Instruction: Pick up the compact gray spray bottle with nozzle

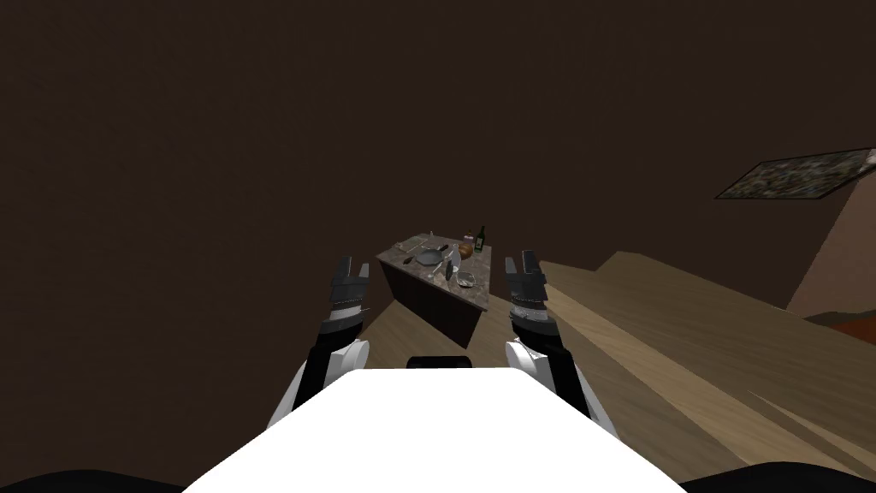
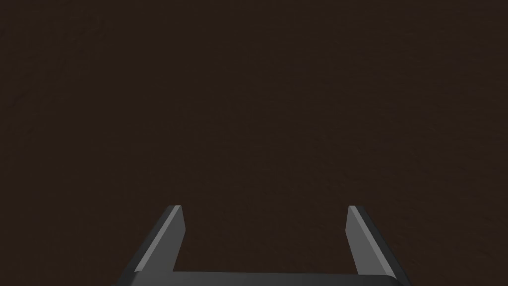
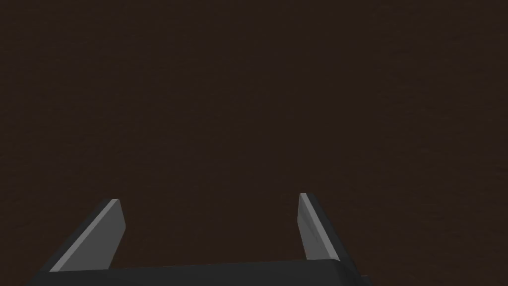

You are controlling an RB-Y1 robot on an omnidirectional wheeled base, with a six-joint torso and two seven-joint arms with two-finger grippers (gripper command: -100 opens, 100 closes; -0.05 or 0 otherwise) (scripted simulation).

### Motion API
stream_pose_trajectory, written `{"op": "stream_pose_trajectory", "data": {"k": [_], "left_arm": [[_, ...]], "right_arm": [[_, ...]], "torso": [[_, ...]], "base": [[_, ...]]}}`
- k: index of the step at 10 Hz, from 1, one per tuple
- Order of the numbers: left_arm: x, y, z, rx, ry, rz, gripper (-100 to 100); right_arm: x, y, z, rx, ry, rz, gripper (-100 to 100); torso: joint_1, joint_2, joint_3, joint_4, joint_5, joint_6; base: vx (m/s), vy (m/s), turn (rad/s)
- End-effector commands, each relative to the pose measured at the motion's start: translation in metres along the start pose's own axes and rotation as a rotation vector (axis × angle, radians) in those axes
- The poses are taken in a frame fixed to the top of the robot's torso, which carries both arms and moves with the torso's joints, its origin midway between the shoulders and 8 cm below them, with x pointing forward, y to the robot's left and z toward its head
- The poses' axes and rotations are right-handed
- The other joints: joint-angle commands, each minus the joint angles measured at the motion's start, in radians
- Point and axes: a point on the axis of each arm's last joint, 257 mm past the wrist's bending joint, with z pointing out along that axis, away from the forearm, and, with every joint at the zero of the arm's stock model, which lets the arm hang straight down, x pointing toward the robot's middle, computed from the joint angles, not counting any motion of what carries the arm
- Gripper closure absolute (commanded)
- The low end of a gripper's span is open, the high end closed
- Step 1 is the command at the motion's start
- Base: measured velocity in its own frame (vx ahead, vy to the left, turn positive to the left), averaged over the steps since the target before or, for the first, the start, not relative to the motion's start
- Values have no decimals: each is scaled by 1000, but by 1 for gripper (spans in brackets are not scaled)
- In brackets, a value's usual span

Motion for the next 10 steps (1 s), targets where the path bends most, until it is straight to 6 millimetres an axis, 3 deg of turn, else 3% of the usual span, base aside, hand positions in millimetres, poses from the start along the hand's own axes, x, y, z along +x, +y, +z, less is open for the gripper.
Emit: {"op": "stream_pose_trajectory", "data": {"k": [1,5,10], "left_arm": [[0,0,0,0,0,0,0],[0,0,0,0,0,0,0],[0,0,0,0,0,0,0]], "right_arm": [[3,-9,-4,30,34,-23,-100],[9,-41,-20,130,124,-96,-100],[9,-96,-62,314,279,-235,-100]], "torso": [[0,0,0,0,0,0],[7,-4,-2,-1,2,0],[10,-5,-3,-1,2,0]], "base": [[31,39,7],[57,101,6],[81,144,19]]}}
